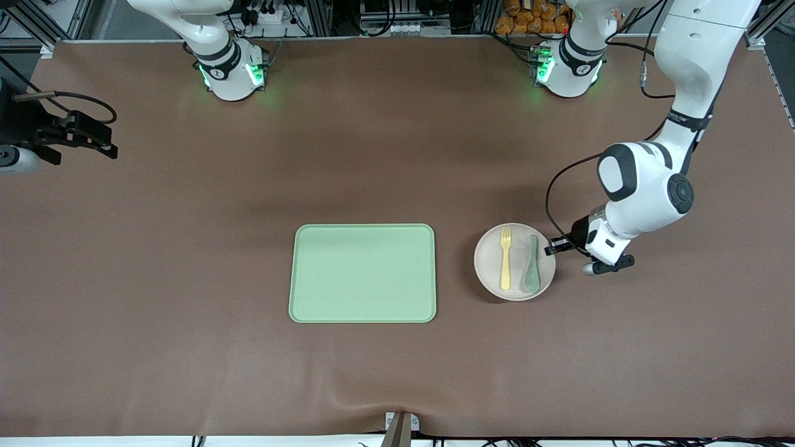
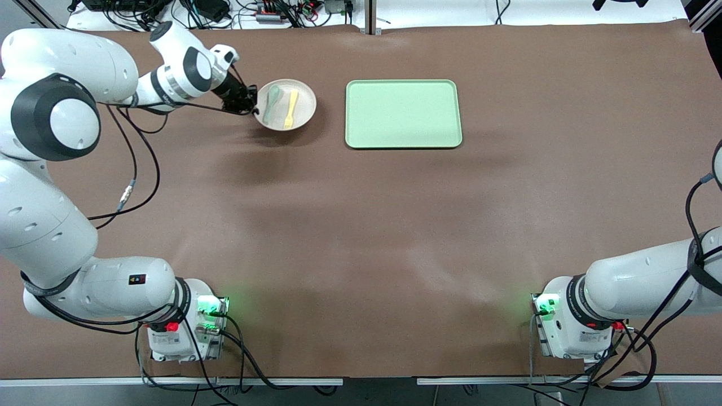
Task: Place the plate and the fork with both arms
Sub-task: 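Carry the plate over the green tray and lower it onto it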
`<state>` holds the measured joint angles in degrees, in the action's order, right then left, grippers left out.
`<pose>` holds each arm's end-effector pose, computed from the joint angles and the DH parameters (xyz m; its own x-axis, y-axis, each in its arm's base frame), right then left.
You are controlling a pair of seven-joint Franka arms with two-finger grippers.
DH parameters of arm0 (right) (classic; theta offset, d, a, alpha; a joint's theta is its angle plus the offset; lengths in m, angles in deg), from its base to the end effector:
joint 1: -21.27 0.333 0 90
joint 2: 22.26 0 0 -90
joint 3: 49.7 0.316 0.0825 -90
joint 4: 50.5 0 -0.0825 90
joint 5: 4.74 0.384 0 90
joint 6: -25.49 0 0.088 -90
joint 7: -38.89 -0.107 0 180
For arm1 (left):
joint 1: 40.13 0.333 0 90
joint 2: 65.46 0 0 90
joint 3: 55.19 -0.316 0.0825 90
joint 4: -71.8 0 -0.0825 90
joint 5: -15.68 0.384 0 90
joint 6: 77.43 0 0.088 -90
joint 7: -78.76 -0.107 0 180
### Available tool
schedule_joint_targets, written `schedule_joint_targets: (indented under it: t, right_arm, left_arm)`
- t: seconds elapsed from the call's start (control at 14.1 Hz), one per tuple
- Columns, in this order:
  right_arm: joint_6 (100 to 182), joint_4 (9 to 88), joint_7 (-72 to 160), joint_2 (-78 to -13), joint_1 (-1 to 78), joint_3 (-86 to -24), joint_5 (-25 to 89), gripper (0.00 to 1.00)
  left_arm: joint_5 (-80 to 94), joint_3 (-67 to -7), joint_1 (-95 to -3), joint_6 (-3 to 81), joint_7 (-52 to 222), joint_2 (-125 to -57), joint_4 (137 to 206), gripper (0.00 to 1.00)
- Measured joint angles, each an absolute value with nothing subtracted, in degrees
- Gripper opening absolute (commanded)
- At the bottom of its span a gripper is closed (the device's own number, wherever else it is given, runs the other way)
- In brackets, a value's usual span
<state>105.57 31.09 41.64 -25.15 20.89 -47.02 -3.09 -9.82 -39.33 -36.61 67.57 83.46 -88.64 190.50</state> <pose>0.5516 0.0248 0.6501 0.9928 0.0930 -0.0750 0.0906 -0.9953 -0.0347 0.5842 -0.1197 0.2454 0.9695 0.2401 -0.0498 0.2415 -0.8999 0.3631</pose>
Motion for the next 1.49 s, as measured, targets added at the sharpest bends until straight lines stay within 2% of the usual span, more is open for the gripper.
schedule_joint_targets:
  t: [0.35,0.64,0.85,1.13,1.49]
  right_arm:
    - [105.57,31.09,41.64,-25.15,20.89,-47.04,-3.09,1.00]
    - [105.56,31.10,41.64,-25.15,20.89,-47.04,-3.09,1.00]
    - [105.56,31.11,41.64,-25.15,20.89,-47.04,-3.09,1.00]
    - [105.56,31.12,41.64,-25.15,20.89,-47.04,-3.09,1.00]
    - [105.56,31.12,41.64,-25.15,20.89,-47.05,-2.51,1.00]
  left_arm:
    - [-10.20,-36.76,-44.05,65.52,91.98,-92.02,181.64,0.00]
    - [-8.84,-37.21,-53.98,65.63,101.10,-101.51,170.05,0.00]
    - [-5.25,-39.72,-59.77,65.66,107.01,-108.42,162.08,0.00]
    - [-4.83,-41.62,-62.17,65.73,107.57,-111.90,159.64,0.00]
    - [-4.69,-41.67,-62.90,66.70,107.57,-112.58,159.70,0.02]
